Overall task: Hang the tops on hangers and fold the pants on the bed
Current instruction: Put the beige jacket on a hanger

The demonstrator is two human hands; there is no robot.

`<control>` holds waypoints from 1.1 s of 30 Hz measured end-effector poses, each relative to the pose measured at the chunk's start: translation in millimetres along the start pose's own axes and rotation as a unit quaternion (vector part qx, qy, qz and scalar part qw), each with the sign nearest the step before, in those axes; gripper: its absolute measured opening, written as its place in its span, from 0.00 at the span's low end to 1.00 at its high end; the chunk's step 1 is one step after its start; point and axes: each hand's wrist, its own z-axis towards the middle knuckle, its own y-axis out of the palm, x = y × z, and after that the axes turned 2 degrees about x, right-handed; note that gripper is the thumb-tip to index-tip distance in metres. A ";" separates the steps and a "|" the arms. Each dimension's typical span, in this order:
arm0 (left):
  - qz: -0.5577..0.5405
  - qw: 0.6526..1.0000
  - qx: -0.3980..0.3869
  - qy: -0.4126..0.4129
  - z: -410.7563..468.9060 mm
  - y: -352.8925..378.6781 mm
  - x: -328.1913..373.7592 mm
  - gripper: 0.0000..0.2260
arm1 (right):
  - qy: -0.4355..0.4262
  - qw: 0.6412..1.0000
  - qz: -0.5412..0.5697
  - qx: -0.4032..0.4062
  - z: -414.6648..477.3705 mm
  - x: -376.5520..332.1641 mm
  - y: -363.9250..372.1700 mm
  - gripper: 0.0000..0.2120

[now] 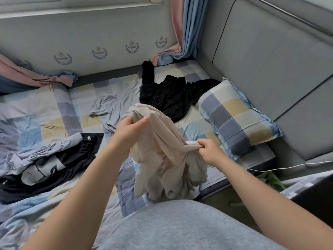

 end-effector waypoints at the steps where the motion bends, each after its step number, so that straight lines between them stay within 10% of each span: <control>1: 0.049 0.999 -0.018 0.000 -0.5 2.4 -2.9 0.18 | -0.006 1.000 0.021 0.017 -0.2 -7.8 -6.0 0.09; 10: 0.228 0.963 -0.144 0.008 -9.9 46.4 -47.5 0.26 | -0.074 0.951 0.295 0.057 -12.6 -85.7 -38.0 0.10; 19: 0.263 0.962 -0.054 0.056 -4.7 58.8 -75.2 0.01 | -0.054 0.875 0.481 0.016 -16.5 -103.0 -55.2 0.10; 22: 0.222 0.968 -0.046 0.103 -6.3 53.2 -68.6 0.10 | -0.030 0.857 0.511 0.068 -11.1 -97.7 -61.8 0.09; 28: 0.061 0.992 -0.002 0.108 -7.5 37.0 -47.9 0.11 | 0.051 0.933 0.322 0.151 3.4 -66.1 -66.6 0.24; 33: -0.020 0.996 -0.001 0.091 -8.0 35.9 -38.2 0.09 | 0.073 0.958 0.276 0.017 -12.2 -52.0 -26.6 0.11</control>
